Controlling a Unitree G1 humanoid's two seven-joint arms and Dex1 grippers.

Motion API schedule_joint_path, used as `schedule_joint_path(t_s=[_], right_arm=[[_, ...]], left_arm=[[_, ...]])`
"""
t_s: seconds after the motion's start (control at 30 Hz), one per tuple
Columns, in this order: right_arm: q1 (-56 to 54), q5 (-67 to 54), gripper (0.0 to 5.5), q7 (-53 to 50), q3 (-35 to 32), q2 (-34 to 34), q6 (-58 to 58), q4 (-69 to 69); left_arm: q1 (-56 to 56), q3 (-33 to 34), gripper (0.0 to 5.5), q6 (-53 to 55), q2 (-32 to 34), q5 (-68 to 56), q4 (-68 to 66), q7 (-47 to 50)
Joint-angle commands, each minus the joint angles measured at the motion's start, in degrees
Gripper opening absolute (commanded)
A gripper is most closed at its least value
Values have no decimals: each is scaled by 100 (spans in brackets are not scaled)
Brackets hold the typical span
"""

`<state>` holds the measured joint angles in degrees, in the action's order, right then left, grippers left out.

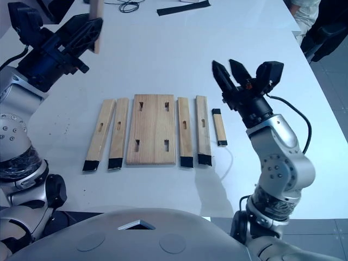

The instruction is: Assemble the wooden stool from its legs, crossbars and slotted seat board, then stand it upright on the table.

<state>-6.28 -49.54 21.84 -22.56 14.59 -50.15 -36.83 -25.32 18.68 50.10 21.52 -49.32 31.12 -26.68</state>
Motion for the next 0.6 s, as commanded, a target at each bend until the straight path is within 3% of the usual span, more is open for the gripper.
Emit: schedule_joint_path(t_s=[0.03,0.27,0.6], right_arm=[[-874,-2640,286,1055,-184,1183,-815,259],[-1466,-3829,286,1621,360,2106,-1111,699],[-1484,-3836,286,1903,834,2512,-909,730]], left_arm=[[128,-426,130,415,9,-1604,526,-605],[583,-932,130,351,396,-1951,529,-1267],[739,-1264,130,14,597,-1982,632,-1330]])
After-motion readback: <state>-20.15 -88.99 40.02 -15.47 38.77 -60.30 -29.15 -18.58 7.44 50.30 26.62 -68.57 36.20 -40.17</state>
